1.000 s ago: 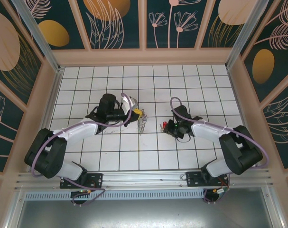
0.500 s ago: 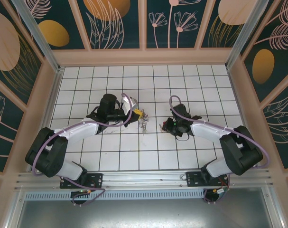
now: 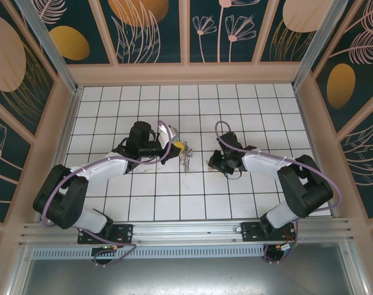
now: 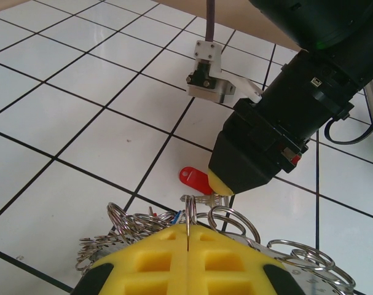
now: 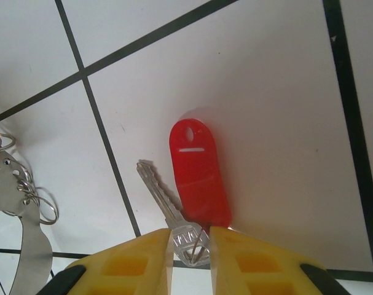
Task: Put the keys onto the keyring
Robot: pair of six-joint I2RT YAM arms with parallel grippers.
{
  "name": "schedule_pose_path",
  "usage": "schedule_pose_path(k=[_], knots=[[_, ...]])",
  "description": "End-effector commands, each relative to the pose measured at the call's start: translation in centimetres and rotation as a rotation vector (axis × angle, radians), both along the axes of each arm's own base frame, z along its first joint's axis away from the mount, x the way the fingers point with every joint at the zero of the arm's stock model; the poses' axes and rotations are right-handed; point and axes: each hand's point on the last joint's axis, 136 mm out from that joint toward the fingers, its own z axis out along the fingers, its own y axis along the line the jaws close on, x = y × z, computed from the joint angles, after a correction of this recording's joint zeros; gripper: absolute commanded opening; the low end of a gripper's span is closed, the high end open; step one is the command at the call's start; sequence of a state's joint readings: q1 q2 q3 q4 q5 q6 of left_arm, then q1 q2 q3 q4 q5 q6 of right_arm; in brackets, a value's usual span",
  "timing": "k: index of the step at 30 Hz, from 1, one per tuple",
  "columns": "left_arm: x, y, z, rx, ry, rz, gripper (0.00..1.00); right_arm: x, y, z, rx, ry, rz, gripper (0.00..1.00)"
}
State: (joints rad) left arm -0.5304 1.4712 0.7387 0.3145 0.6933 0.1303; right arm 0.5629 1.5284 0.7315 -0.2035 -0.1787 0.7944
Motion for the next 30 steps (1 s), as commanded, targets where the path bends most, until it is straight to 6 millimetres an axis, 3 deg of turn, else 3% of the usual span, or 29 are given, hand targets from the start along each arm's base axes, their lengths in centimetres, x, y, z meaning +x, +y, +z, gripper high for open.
schedule_pose_path(k=[1, 14, 30], knots=[[0.36, -0.85, 1.69, -0.034, -0.063, -0.033, 0.0, 0.11, -0.17, -0.07, -0.038, 0.005, 0.004, 0.23], [0.46, -0.91, 1.68, -0.032, -0.061, -0.034, 0.0, 0.11, -0.6, -0.32, -0.077, 0.008, 0.015, 0.17], [0.52, -0.98, 1.53, -0.028, -0.056, -0.036, 0.0, 0.21, -0.5, -0.73, -0.091, 0.025, 0.027, 0.17]])
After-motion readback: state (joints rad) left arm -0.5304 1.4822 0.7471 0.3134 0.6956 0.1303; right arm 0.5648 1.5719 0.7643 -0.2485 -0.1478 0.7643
